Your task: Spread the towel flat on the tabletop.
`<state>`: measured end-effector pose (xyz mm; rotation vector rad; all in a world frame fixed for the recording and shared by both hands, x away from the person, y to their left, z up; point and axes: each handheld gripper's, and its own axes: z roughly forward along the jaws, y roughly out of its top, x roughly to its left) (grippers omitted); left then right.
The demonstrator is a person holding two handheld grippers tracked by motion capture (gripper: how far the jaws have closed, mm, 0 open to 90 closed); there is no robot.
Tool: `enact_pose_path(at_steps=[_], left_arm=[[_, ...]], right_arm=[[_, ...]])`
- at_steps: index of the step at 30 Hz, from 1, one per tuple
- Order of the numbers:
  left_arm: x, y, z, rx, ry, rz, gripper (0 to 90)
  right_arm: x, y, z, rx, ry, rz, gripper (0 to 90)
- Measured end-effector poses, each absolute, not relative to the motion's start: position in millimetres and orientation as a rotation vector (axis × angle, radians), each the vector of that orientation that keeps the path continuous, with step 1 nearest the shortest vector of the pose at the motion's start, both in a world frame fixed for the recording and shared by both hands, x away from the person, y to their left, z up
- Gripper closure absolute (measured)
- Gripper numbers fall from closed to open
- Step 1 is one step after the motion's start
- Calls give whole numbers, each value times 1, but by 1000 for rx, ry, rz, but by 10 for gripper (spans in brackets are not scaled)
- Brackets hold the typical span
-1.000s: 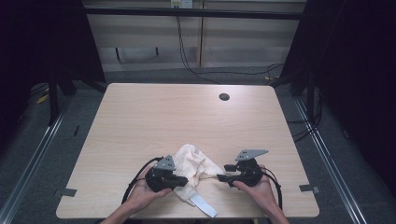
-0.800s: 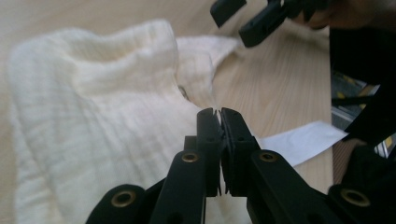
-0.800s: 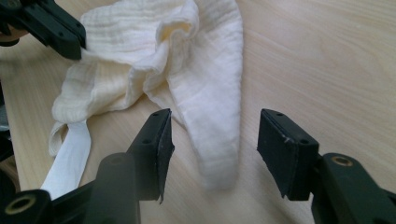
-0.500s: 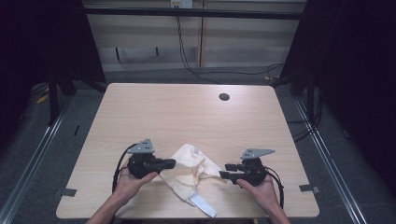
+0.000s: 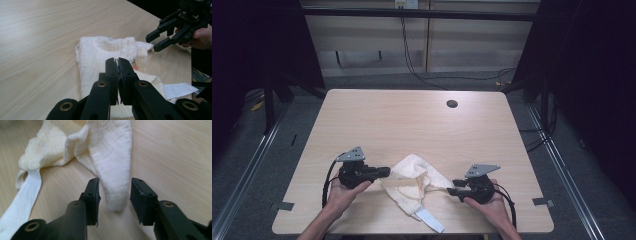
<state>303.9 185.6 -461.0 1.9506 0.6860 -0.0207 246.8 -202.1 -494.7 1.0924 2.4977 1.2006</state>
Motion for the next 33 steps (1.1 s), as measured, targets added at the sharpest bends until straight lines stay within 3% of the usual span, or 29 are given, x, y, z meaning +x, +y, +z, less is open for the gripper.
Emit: enact_pose_path(at_steps=[7,16,26,33], left_arm=[[305,192,-462,1950,679,-26,873],[305,195,-460,1935,686,-21,873],[308,204,-457,1917,699,-9,874],[305,204,-452,1892,686,-18,876]], right_arm=[[245,-202,-499,1044,2511,1152,601],[249,-206,-497,1138,2472,1247,831],[252,-223,-479,1193,2332,1423,862],[257,-227,-447,1157,2264,1572,864]])
